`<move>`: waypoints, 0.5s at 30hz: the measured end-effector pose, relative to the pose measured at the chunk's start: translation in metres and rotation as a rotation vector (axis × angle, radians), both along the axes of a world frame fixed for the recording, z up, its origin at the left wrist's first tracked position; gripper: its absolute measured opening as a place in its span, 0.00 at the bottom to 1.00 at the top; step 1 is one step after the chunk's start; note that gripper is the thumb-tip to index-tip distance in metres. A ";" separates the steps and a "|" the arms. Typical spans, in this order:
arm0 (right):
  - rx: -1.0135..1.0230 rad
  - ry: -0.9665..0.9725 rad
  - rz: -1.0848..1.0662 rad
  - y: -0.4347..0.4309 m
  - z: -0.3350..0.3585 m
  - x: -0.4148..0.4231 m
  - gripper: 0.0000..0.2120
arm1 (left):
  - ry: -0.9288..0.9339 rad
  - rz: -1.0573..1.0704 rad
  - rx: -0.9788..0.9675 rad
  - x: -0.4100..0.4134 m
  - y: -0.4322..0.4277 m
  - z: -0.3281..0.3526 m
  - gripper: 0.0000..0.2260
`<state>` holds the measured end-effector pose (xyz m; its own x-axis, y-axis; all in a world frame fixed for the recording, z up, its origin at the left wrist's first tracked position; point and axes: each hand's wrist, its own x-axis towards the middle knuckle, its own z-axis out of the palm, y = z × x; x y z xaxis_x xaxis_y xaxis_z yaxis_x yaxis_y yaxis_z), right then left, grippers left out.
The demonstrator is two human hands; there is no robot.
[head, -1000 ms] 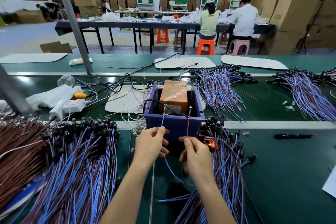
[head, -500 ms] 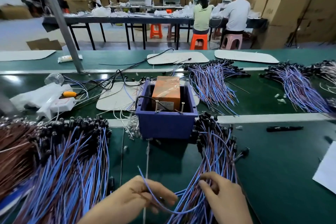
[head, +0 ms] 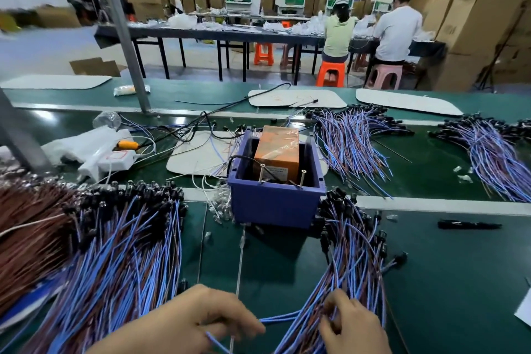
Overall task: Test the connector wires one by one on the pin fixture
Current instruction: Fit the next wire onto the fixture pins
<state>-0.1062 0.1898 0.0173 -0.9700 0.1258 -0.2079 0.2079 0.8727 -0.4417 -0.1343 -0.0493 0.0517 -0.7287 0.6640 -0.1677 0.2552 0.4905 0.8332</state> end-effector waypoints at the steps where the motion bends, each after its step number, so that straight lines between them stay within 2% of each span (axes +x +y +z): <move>1: -0.006 -0.011 0.000 0.000 0.000 0.000 0.13 | 0.045 0.073 -0.001 -0.005 -0.005 -0.007 0.19; 5: -0.111 -0.017 -0.086 0.000 0.005 -0.003 0.09 | 0.418 0.362 -0.391 -0.021 -0.027 -0.025 0.17; 6: -0.176 0.009 -0.130 0.001 0.004 -0.004 0.09 | 0.479 0.430 -0.479 -0.024 -0.033 -0.029 0.16; 8: -0.278 0.069 -0.209 0.003 0.002 -0.007 0.10 | 0.470 0.512 -0.645 -0.029 -0.042 -0.038 0.19; 11: -0.362 0.142 -0.263 0.003 -0.002 -0.012 0.12 | 0.394 0.527 -0.687 -0.031 -0.044 -0.048 0.18; 15: -0.486 0.277 -0.290 0.003 -0.004 -0.012 0.17 | 0.415 0.557 -0.644 -0.032 -0.045 -0.054 0.16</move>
